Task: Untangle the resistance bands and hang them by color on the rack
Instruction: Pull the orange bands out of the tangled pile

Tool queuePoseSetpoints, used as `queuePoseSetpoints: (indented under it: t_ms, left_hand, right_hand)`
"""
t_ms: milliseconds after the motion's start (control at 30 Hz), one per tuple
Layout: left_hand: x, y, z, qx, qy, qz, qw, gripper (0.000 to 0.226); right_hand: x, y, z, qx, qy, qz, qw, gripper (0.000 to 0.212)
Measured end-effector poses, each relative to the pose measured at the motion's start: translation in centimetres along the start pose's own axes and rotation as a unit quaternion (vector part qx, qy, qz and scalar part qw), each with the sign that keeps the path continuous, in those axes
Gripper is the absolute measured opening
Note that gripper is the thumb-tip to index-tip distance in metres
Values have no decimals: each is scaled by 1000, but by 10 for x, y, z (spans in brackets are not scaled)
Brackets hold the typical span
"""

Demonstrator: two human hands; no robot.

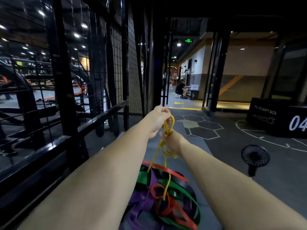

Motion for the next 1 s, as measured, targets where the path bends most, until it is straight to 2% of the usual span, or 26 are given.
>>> queuePoseSetpoints:
  t_ms: [67, 167, 300, 467, 567, 633, 700, 767, 867, 900, 933, 1000]
  left_hand:
    - [-2, 5, 11, -35, -15, -22, 999, 18]
    - [4, 15, 34, -51, -3, -73, 996, 15]
    - [22, 9, 67, -58, 39, -51, 996, 9]
    - [46, -11, 102, -84, 38, 16, 996, 35]
    - [50, -12, 105, -103, 17, 24, 994, 36]
    - [48, -13, 105, -152, -4, 43, 987, 27]
    - [42, -7, 103, -217, -19, 21, 976, 17]
    - [34, 6, 99, -268, -28, -31, 963, 20]
    - [30, 24, 92, -225, -36, -63, 972, 17]
    - [30, 29, 91, -218, -39, -70, 973, 16]
    - [30, 34, 93, -223, -35, -75, 971, 19]
    - [30, 37, 104, -219, -18, -69, 973, 24]
  right_hand:
    - [0, -5, -12, -19, -24, 12, 999, 12]
    - [-1, -9, -28, -133, -60, -4, 989, 20]
    - [-6, 2, -28, -172, -41, -63, 982, 25]
    - [-18, 21, -15, -342, -66, -109, 931, 25]
    - [-23, 54, 11, -390, -58, -156, 906, 26]
    - [-23, 81, 38, -439, -37, -183, 879, 21]
    - [-22, 109, 64, -493, -15, -200, 846, 22]
    - [-16, 134, 87, -544, 25, -215, 811, 23]
    - [-11, 156, 91, -579, 71, -248, 773, 21]
    - [-12, 157, 85, -565, 74, -258, 780, 21]
    - [-16, 154, 75, -529, 68, -270, 802, 22]
    - [-28, 140, 48, -406, 29, -275, 871, 43]
Point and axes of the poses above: each hand's wrist, its own x-axis away from the middle knuckle, its own y-axis out of the back of the hand, z = x × y, the point moved 7 cm from there along -x, towards the middle knuckle, and after that the axes turned 7 degrees about -x, right-handed, at the moved point
